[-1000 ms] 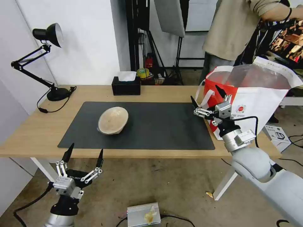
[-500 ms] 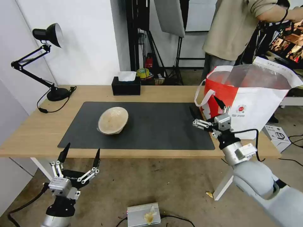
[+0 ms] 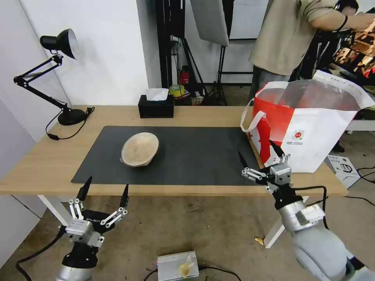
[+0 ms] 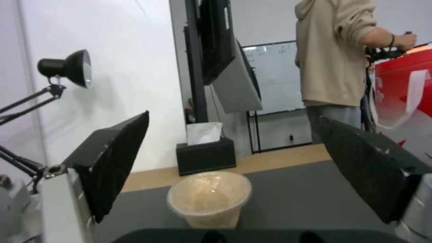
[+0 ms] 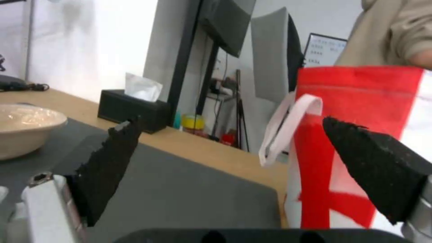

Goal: Pick up the trash from the table and place it into the takeout bag.

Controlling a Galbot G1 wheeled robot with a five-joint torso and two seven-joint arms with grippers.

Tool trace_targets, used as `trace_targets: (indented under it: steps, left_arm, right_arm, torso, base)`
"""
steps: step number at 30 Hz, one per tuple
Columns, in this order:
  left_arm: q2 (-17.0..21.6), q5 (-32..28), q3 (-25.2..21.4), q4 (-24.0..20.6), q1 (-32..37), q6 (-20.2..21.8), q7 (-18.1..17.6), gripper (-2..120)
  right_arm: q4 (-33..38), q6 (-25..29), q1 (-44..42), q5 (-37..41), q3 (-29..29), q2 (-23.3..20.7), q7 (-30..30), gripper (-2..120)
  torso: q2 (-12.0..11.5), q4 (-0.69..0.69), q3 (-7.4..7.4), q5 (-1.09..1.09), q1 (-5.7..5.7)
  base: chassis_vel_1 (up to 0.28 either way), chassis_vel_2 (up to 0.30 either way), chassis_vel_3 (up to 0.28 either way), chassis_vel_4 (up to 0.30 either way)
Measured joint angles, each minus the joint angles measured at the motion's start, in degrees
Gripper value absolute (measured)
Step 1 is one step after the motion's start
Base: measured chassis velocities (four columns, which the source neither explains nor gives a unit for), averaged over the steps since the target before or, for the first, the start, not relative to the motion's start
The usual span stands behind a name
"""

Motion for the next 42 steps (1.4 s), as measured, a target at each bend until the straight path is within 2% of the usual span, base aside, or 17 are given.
trace_targets:
  steps: [7, 17, 31, 42]
  left_arm:
    - [-0.2, 0.5, 0.9, 0.0, -0.1, 0.0, 0.0, 100]
    - [-0.4, 0.8, 1.6, 0.2, -0.3, 0.0, 0.0, 100]
    - [-0.8, 1.0, 2.2, 0.3, -0.9, 0.0, 0.0, 100]
    - [-1.1, 1.8, 2.5, 0.9, -1.3, 0.5, -0.2, 100]
  right_arm:
    - [2.3, -0.9, -6.8, -2.6, 3.2, 4.1, -1.0, 100]
    - [4.6, -4.6, -11.7, -4.6, 6.4, 6.4, -1.8, 100]
    - [7.1, -8.4, -15.7, -6.1, 7.8, 8.7, -4.3, 100]
    - [7.2, -8.2, -15.2, -6.1, 6.0, 9.0, -5.0, 100]
  torso:
    - [0.0, 0.00, 0.00, 0.00, 0.00]
    - [0.0, 0.00, 0.00, 0.00, 0.01]
    - [0.0, 0.00, 0.00, 0.01, 0.00]
    - [0.0, 0.01, 0.00, 0.00, 0.00]
  base:
    - [0.000, 0.000, 0.000, 0.000]
    - [0.000, 0.000, 0.000, 0.000]
    - [0.000, 0.000, 0.000, 0.000]
    - [0.000, 0.000, 0.000, 0.000]
